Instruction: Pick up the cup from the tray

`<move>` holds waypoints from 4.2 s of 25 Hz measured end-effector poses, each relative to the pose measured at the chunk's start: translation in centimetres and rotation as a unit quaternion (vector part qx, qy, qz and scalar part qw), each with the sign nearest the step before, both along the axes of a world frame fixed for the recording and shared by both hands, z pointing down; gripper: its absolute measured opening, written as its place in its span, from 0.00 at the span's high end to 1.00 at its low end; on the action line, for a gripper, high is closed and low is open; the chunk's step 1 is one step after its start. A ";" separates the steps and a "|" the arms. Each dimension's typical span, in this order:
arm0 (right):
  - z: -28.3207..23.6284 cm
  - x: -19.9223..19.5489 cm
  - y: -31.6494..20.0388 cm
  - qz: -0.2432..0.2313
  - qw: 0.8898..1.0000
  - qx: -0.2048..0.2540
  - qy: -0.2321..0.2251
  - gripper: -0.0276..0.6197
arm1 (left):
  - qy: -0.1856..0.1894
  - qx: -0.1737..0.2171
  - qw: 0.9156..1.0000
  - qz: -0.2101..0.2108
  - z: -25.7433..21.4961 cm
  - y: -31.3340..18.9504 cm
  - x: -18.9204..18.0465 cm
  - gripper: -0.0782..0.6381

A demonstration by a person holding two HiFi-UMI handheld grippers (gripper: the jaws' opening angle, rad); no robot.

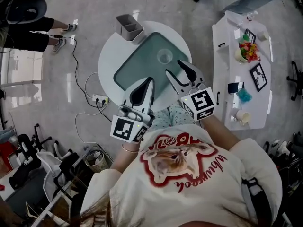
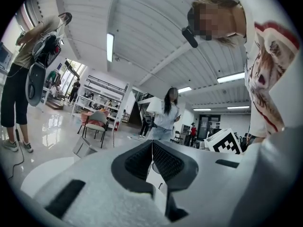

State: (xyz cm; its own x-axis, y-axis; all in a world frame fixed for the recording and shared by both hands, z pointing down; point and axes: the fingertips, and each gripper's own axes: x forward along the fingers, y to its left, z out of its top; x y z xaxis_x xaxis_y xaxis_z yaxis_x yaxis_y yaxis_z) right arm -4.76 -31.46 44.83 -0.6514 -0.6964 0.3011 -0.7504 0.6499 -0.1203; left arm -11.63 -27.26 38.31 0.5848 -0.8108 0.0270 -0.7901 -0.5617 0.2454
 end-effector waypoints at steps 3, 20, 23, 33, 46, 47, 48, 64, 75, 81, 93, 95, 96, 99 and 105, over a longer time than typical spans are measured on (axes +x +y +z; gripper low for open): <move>1.9 -0.1 -0.6 0.003 1.000 -0.014 0.010 0.60 | -0.003 -0.007 1.000 -0.001 0.6 -0.1 -0.3 0.87; 9.7 -1.1 -3.3 -0.007 0.995 -0.074 0.062 0.44 | 0.003 -0.037 0.999 -0.021 3.1 -0.7 -1.5 0.87; 11.4 -1.2 -3.6 -0.012 0.993 -0.090 0.075 0.43 | 0.005 -0.040 0.999 -0.024 3.4 -0.9 -1.6 0.87; 15.2 -1.6 -4.9 -0.011 0.988 -0.125 0.086 0.43 | 0.006 -0.051 0.998 -0.029 4.6 -1.4 -1.6 0.87; 16.6 -2.7 -6.1 -0.023 0.982 -0.140 0.128 0.43 | 0.008 -0.062 0.997 -0.036 5.3 -1.6 -2.2 0.87; 16.7 -2.8 -6.2 -0.025 0.981 -0.141 0.132 0.43 | 0.008 -0.063 0.997 -0.037 5.4 -1.6 -2.3 0.87; 16.7 -3.0 -6.3 -0.027 0.980 -0.145 0.133 0.43 | 0.008 -0.065 0.997 -0.038 5.5 -1.6 -2.4 0.87; 18.1 -4.0 -8.5 -0.010 0.981 -0.147 0.130 0.43 | 0.013 -0.073 0.996 -0.055 5.9 -1.6 -3.6 0.87; 17.9 -5.1 -8.8 -0.010 0.982 -0.144 0.119 0.45 | 0.013 -0.070 0.996 -0.059 5.4 -1.0 -4.4 0.87; 16.2 -4.8 -8.0 -0.022 0.984 -0.140 0.110 0.46 | 0.015 -0.061 0.997 -0.052 4.9 -0.4 -3.7 0.87; 9.9 -4.7 -5.3 -0.046 0.987 -0.126 0.090 0.46 | 0.012 -0.043 0.998 -0.044 3.5 0.7 -2.7 0.87; 8.6 -4.5 -4.9 -0.049 0.988 -0.116 0.090 0.46 | 0.008 -0.042 0.998 -0.044 3.5 0.9 -2.8 0.87; 7.9 -4.4 -4.8 -0.049 0.989 -0.112 0.088 0.46 | 0.006 -0.042 0.998 -0.043 3.5 0.9 -2.8 0.87; 6.0 -3.9 -4.2 -0.050 0.990 -0.103 0.078 0.46 | 0.007 -0.040 0.998 -0.040 3.2 0.9 -2.4 0.87; 2.3 -2.8 -2.1 -0.061 0.992 -0.088 0.071 0.46 | 0.008 -0.028 0.999 -0.026 2.4 1.2 -1.0 0.87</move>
State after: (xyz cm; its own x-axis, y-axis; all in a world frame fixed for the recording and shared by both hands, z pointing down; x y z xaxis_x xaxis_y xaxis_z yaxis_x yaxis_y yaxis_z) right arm -7.59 -33.59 47.14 -0.6700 -0.5434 0.5058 -0.6846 0.7157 -0.1379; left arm -12.59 -26.03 40.71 0.5422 -0.8378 0.0639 -0.8137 -0.5045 0.2889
